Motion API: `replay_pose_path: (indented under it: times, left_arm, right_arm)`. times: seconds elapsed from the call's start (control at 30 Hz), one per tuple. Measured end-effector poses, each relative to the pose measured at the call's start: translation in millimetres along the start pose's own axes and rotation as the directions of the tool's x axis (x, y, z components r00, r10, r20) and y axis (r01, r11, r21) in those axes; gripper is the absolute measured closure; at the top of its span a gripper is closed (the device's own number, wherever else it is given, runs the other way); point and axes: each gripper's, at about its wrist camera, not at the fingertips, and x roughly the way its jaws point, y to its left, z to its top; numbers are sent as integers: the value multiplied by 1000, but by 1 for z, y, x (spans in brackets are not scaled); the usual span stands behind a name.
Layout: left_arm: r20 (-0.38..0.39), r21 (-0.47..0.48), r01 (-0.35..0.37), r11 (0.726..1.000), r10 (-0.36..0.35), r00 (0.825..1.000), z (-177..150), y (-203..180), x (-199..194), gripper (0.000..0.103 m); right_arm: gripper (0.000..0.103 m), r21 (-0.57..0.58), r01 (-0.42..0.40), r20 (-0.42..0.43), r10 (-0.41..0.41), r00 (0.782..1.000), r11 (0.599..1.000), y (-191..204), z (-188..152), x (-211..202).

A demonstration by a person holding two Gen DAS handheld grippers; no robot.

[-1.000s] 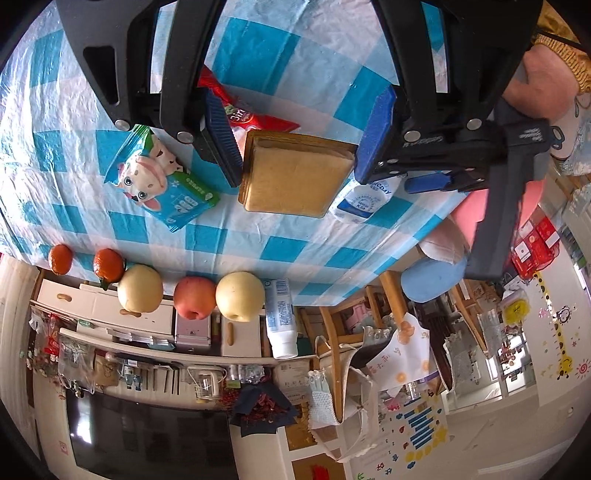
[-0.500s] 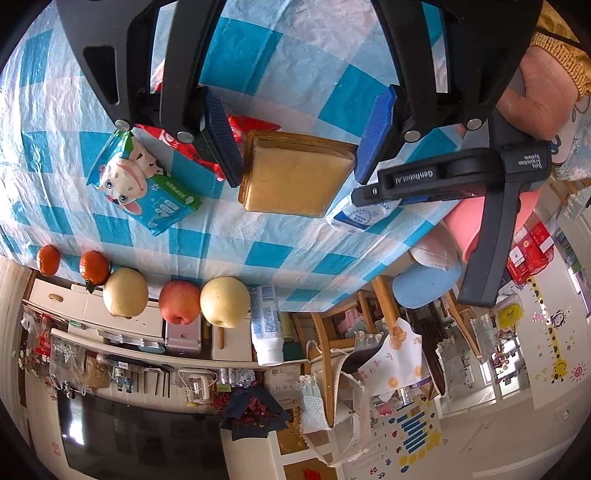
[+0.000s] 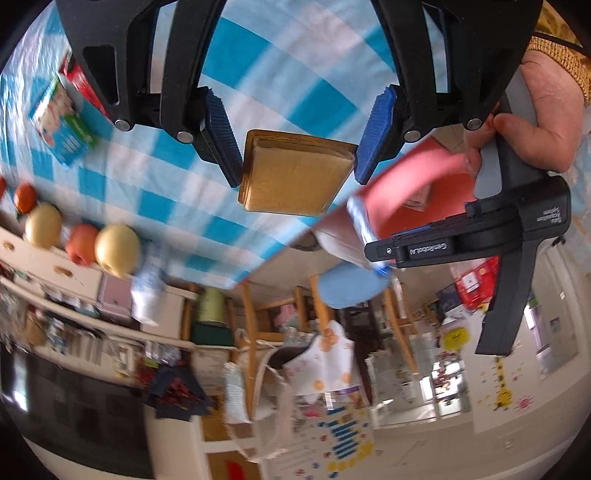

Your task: Collect trash

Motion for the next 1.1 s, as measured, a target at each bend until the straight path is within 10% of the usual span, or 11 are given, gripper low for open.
replay_pose_path:
  times: [0.43, 0.57, 0.73, 1.0, 1.1]
  left_arm:
    - [62, -209, -127, 970, 142, 988, 22, 99, -25, 63]
    - [39, -114, -58, 992, 63, 997, 22, 87, -14, 59]
    - [31, 141, 12, 990, -16, 999, 15, 29, -1, 28]
    - [-132, 536, 66, 842, 6, 991, -14, -67, 62, 21]
    - [-173, 559, 60, 827, 45, 984, -13, -78, 84, 21]
  right_arm:
    - [40, -165, -154, -2, 155, 988, 974, 105, 48, 70]
    - [40, -138, -92, 19, 96, 995, 986, 84, 40, 62]
    - [40, -87, -13, -21, 11, 1000, 996, 37, 11, 38]
    - [40, -11, 18, -46, -19, 999, 1000, -15, -36, -7]
    - [40, 35, 5, -29, -4, 1000, 999, -33, -47, -16]
